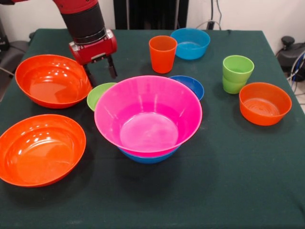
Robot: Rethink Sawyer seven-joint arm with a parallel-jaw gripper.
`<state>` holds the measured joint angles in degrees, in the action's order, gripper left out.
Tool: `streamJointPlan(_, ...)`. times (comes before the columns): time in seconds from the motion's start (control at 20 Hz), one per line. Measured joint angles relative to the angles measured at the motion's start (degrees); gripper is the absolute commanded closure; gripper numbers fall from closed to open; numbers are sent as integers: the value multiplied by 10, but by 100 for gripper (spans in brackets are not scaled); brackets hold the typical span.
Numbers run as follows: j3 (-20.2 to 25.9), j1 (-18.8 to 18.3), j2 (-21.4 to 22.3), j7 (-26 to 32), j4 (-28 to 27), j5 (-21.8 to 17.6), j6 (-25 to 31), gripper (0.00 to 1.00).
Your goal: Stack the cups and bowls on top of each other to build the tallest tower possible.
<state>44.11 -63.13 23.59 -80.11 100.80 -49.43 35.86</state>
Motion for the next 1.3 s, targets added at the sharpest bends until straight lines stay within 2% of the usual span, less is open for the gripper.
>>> streamJointPlan(0.45, -2, 0, 13, 0, 0, 1, 0, 0)
streamJointPlan(1.3, -2, -12, 66, 0, -2, 32, 16, 0)
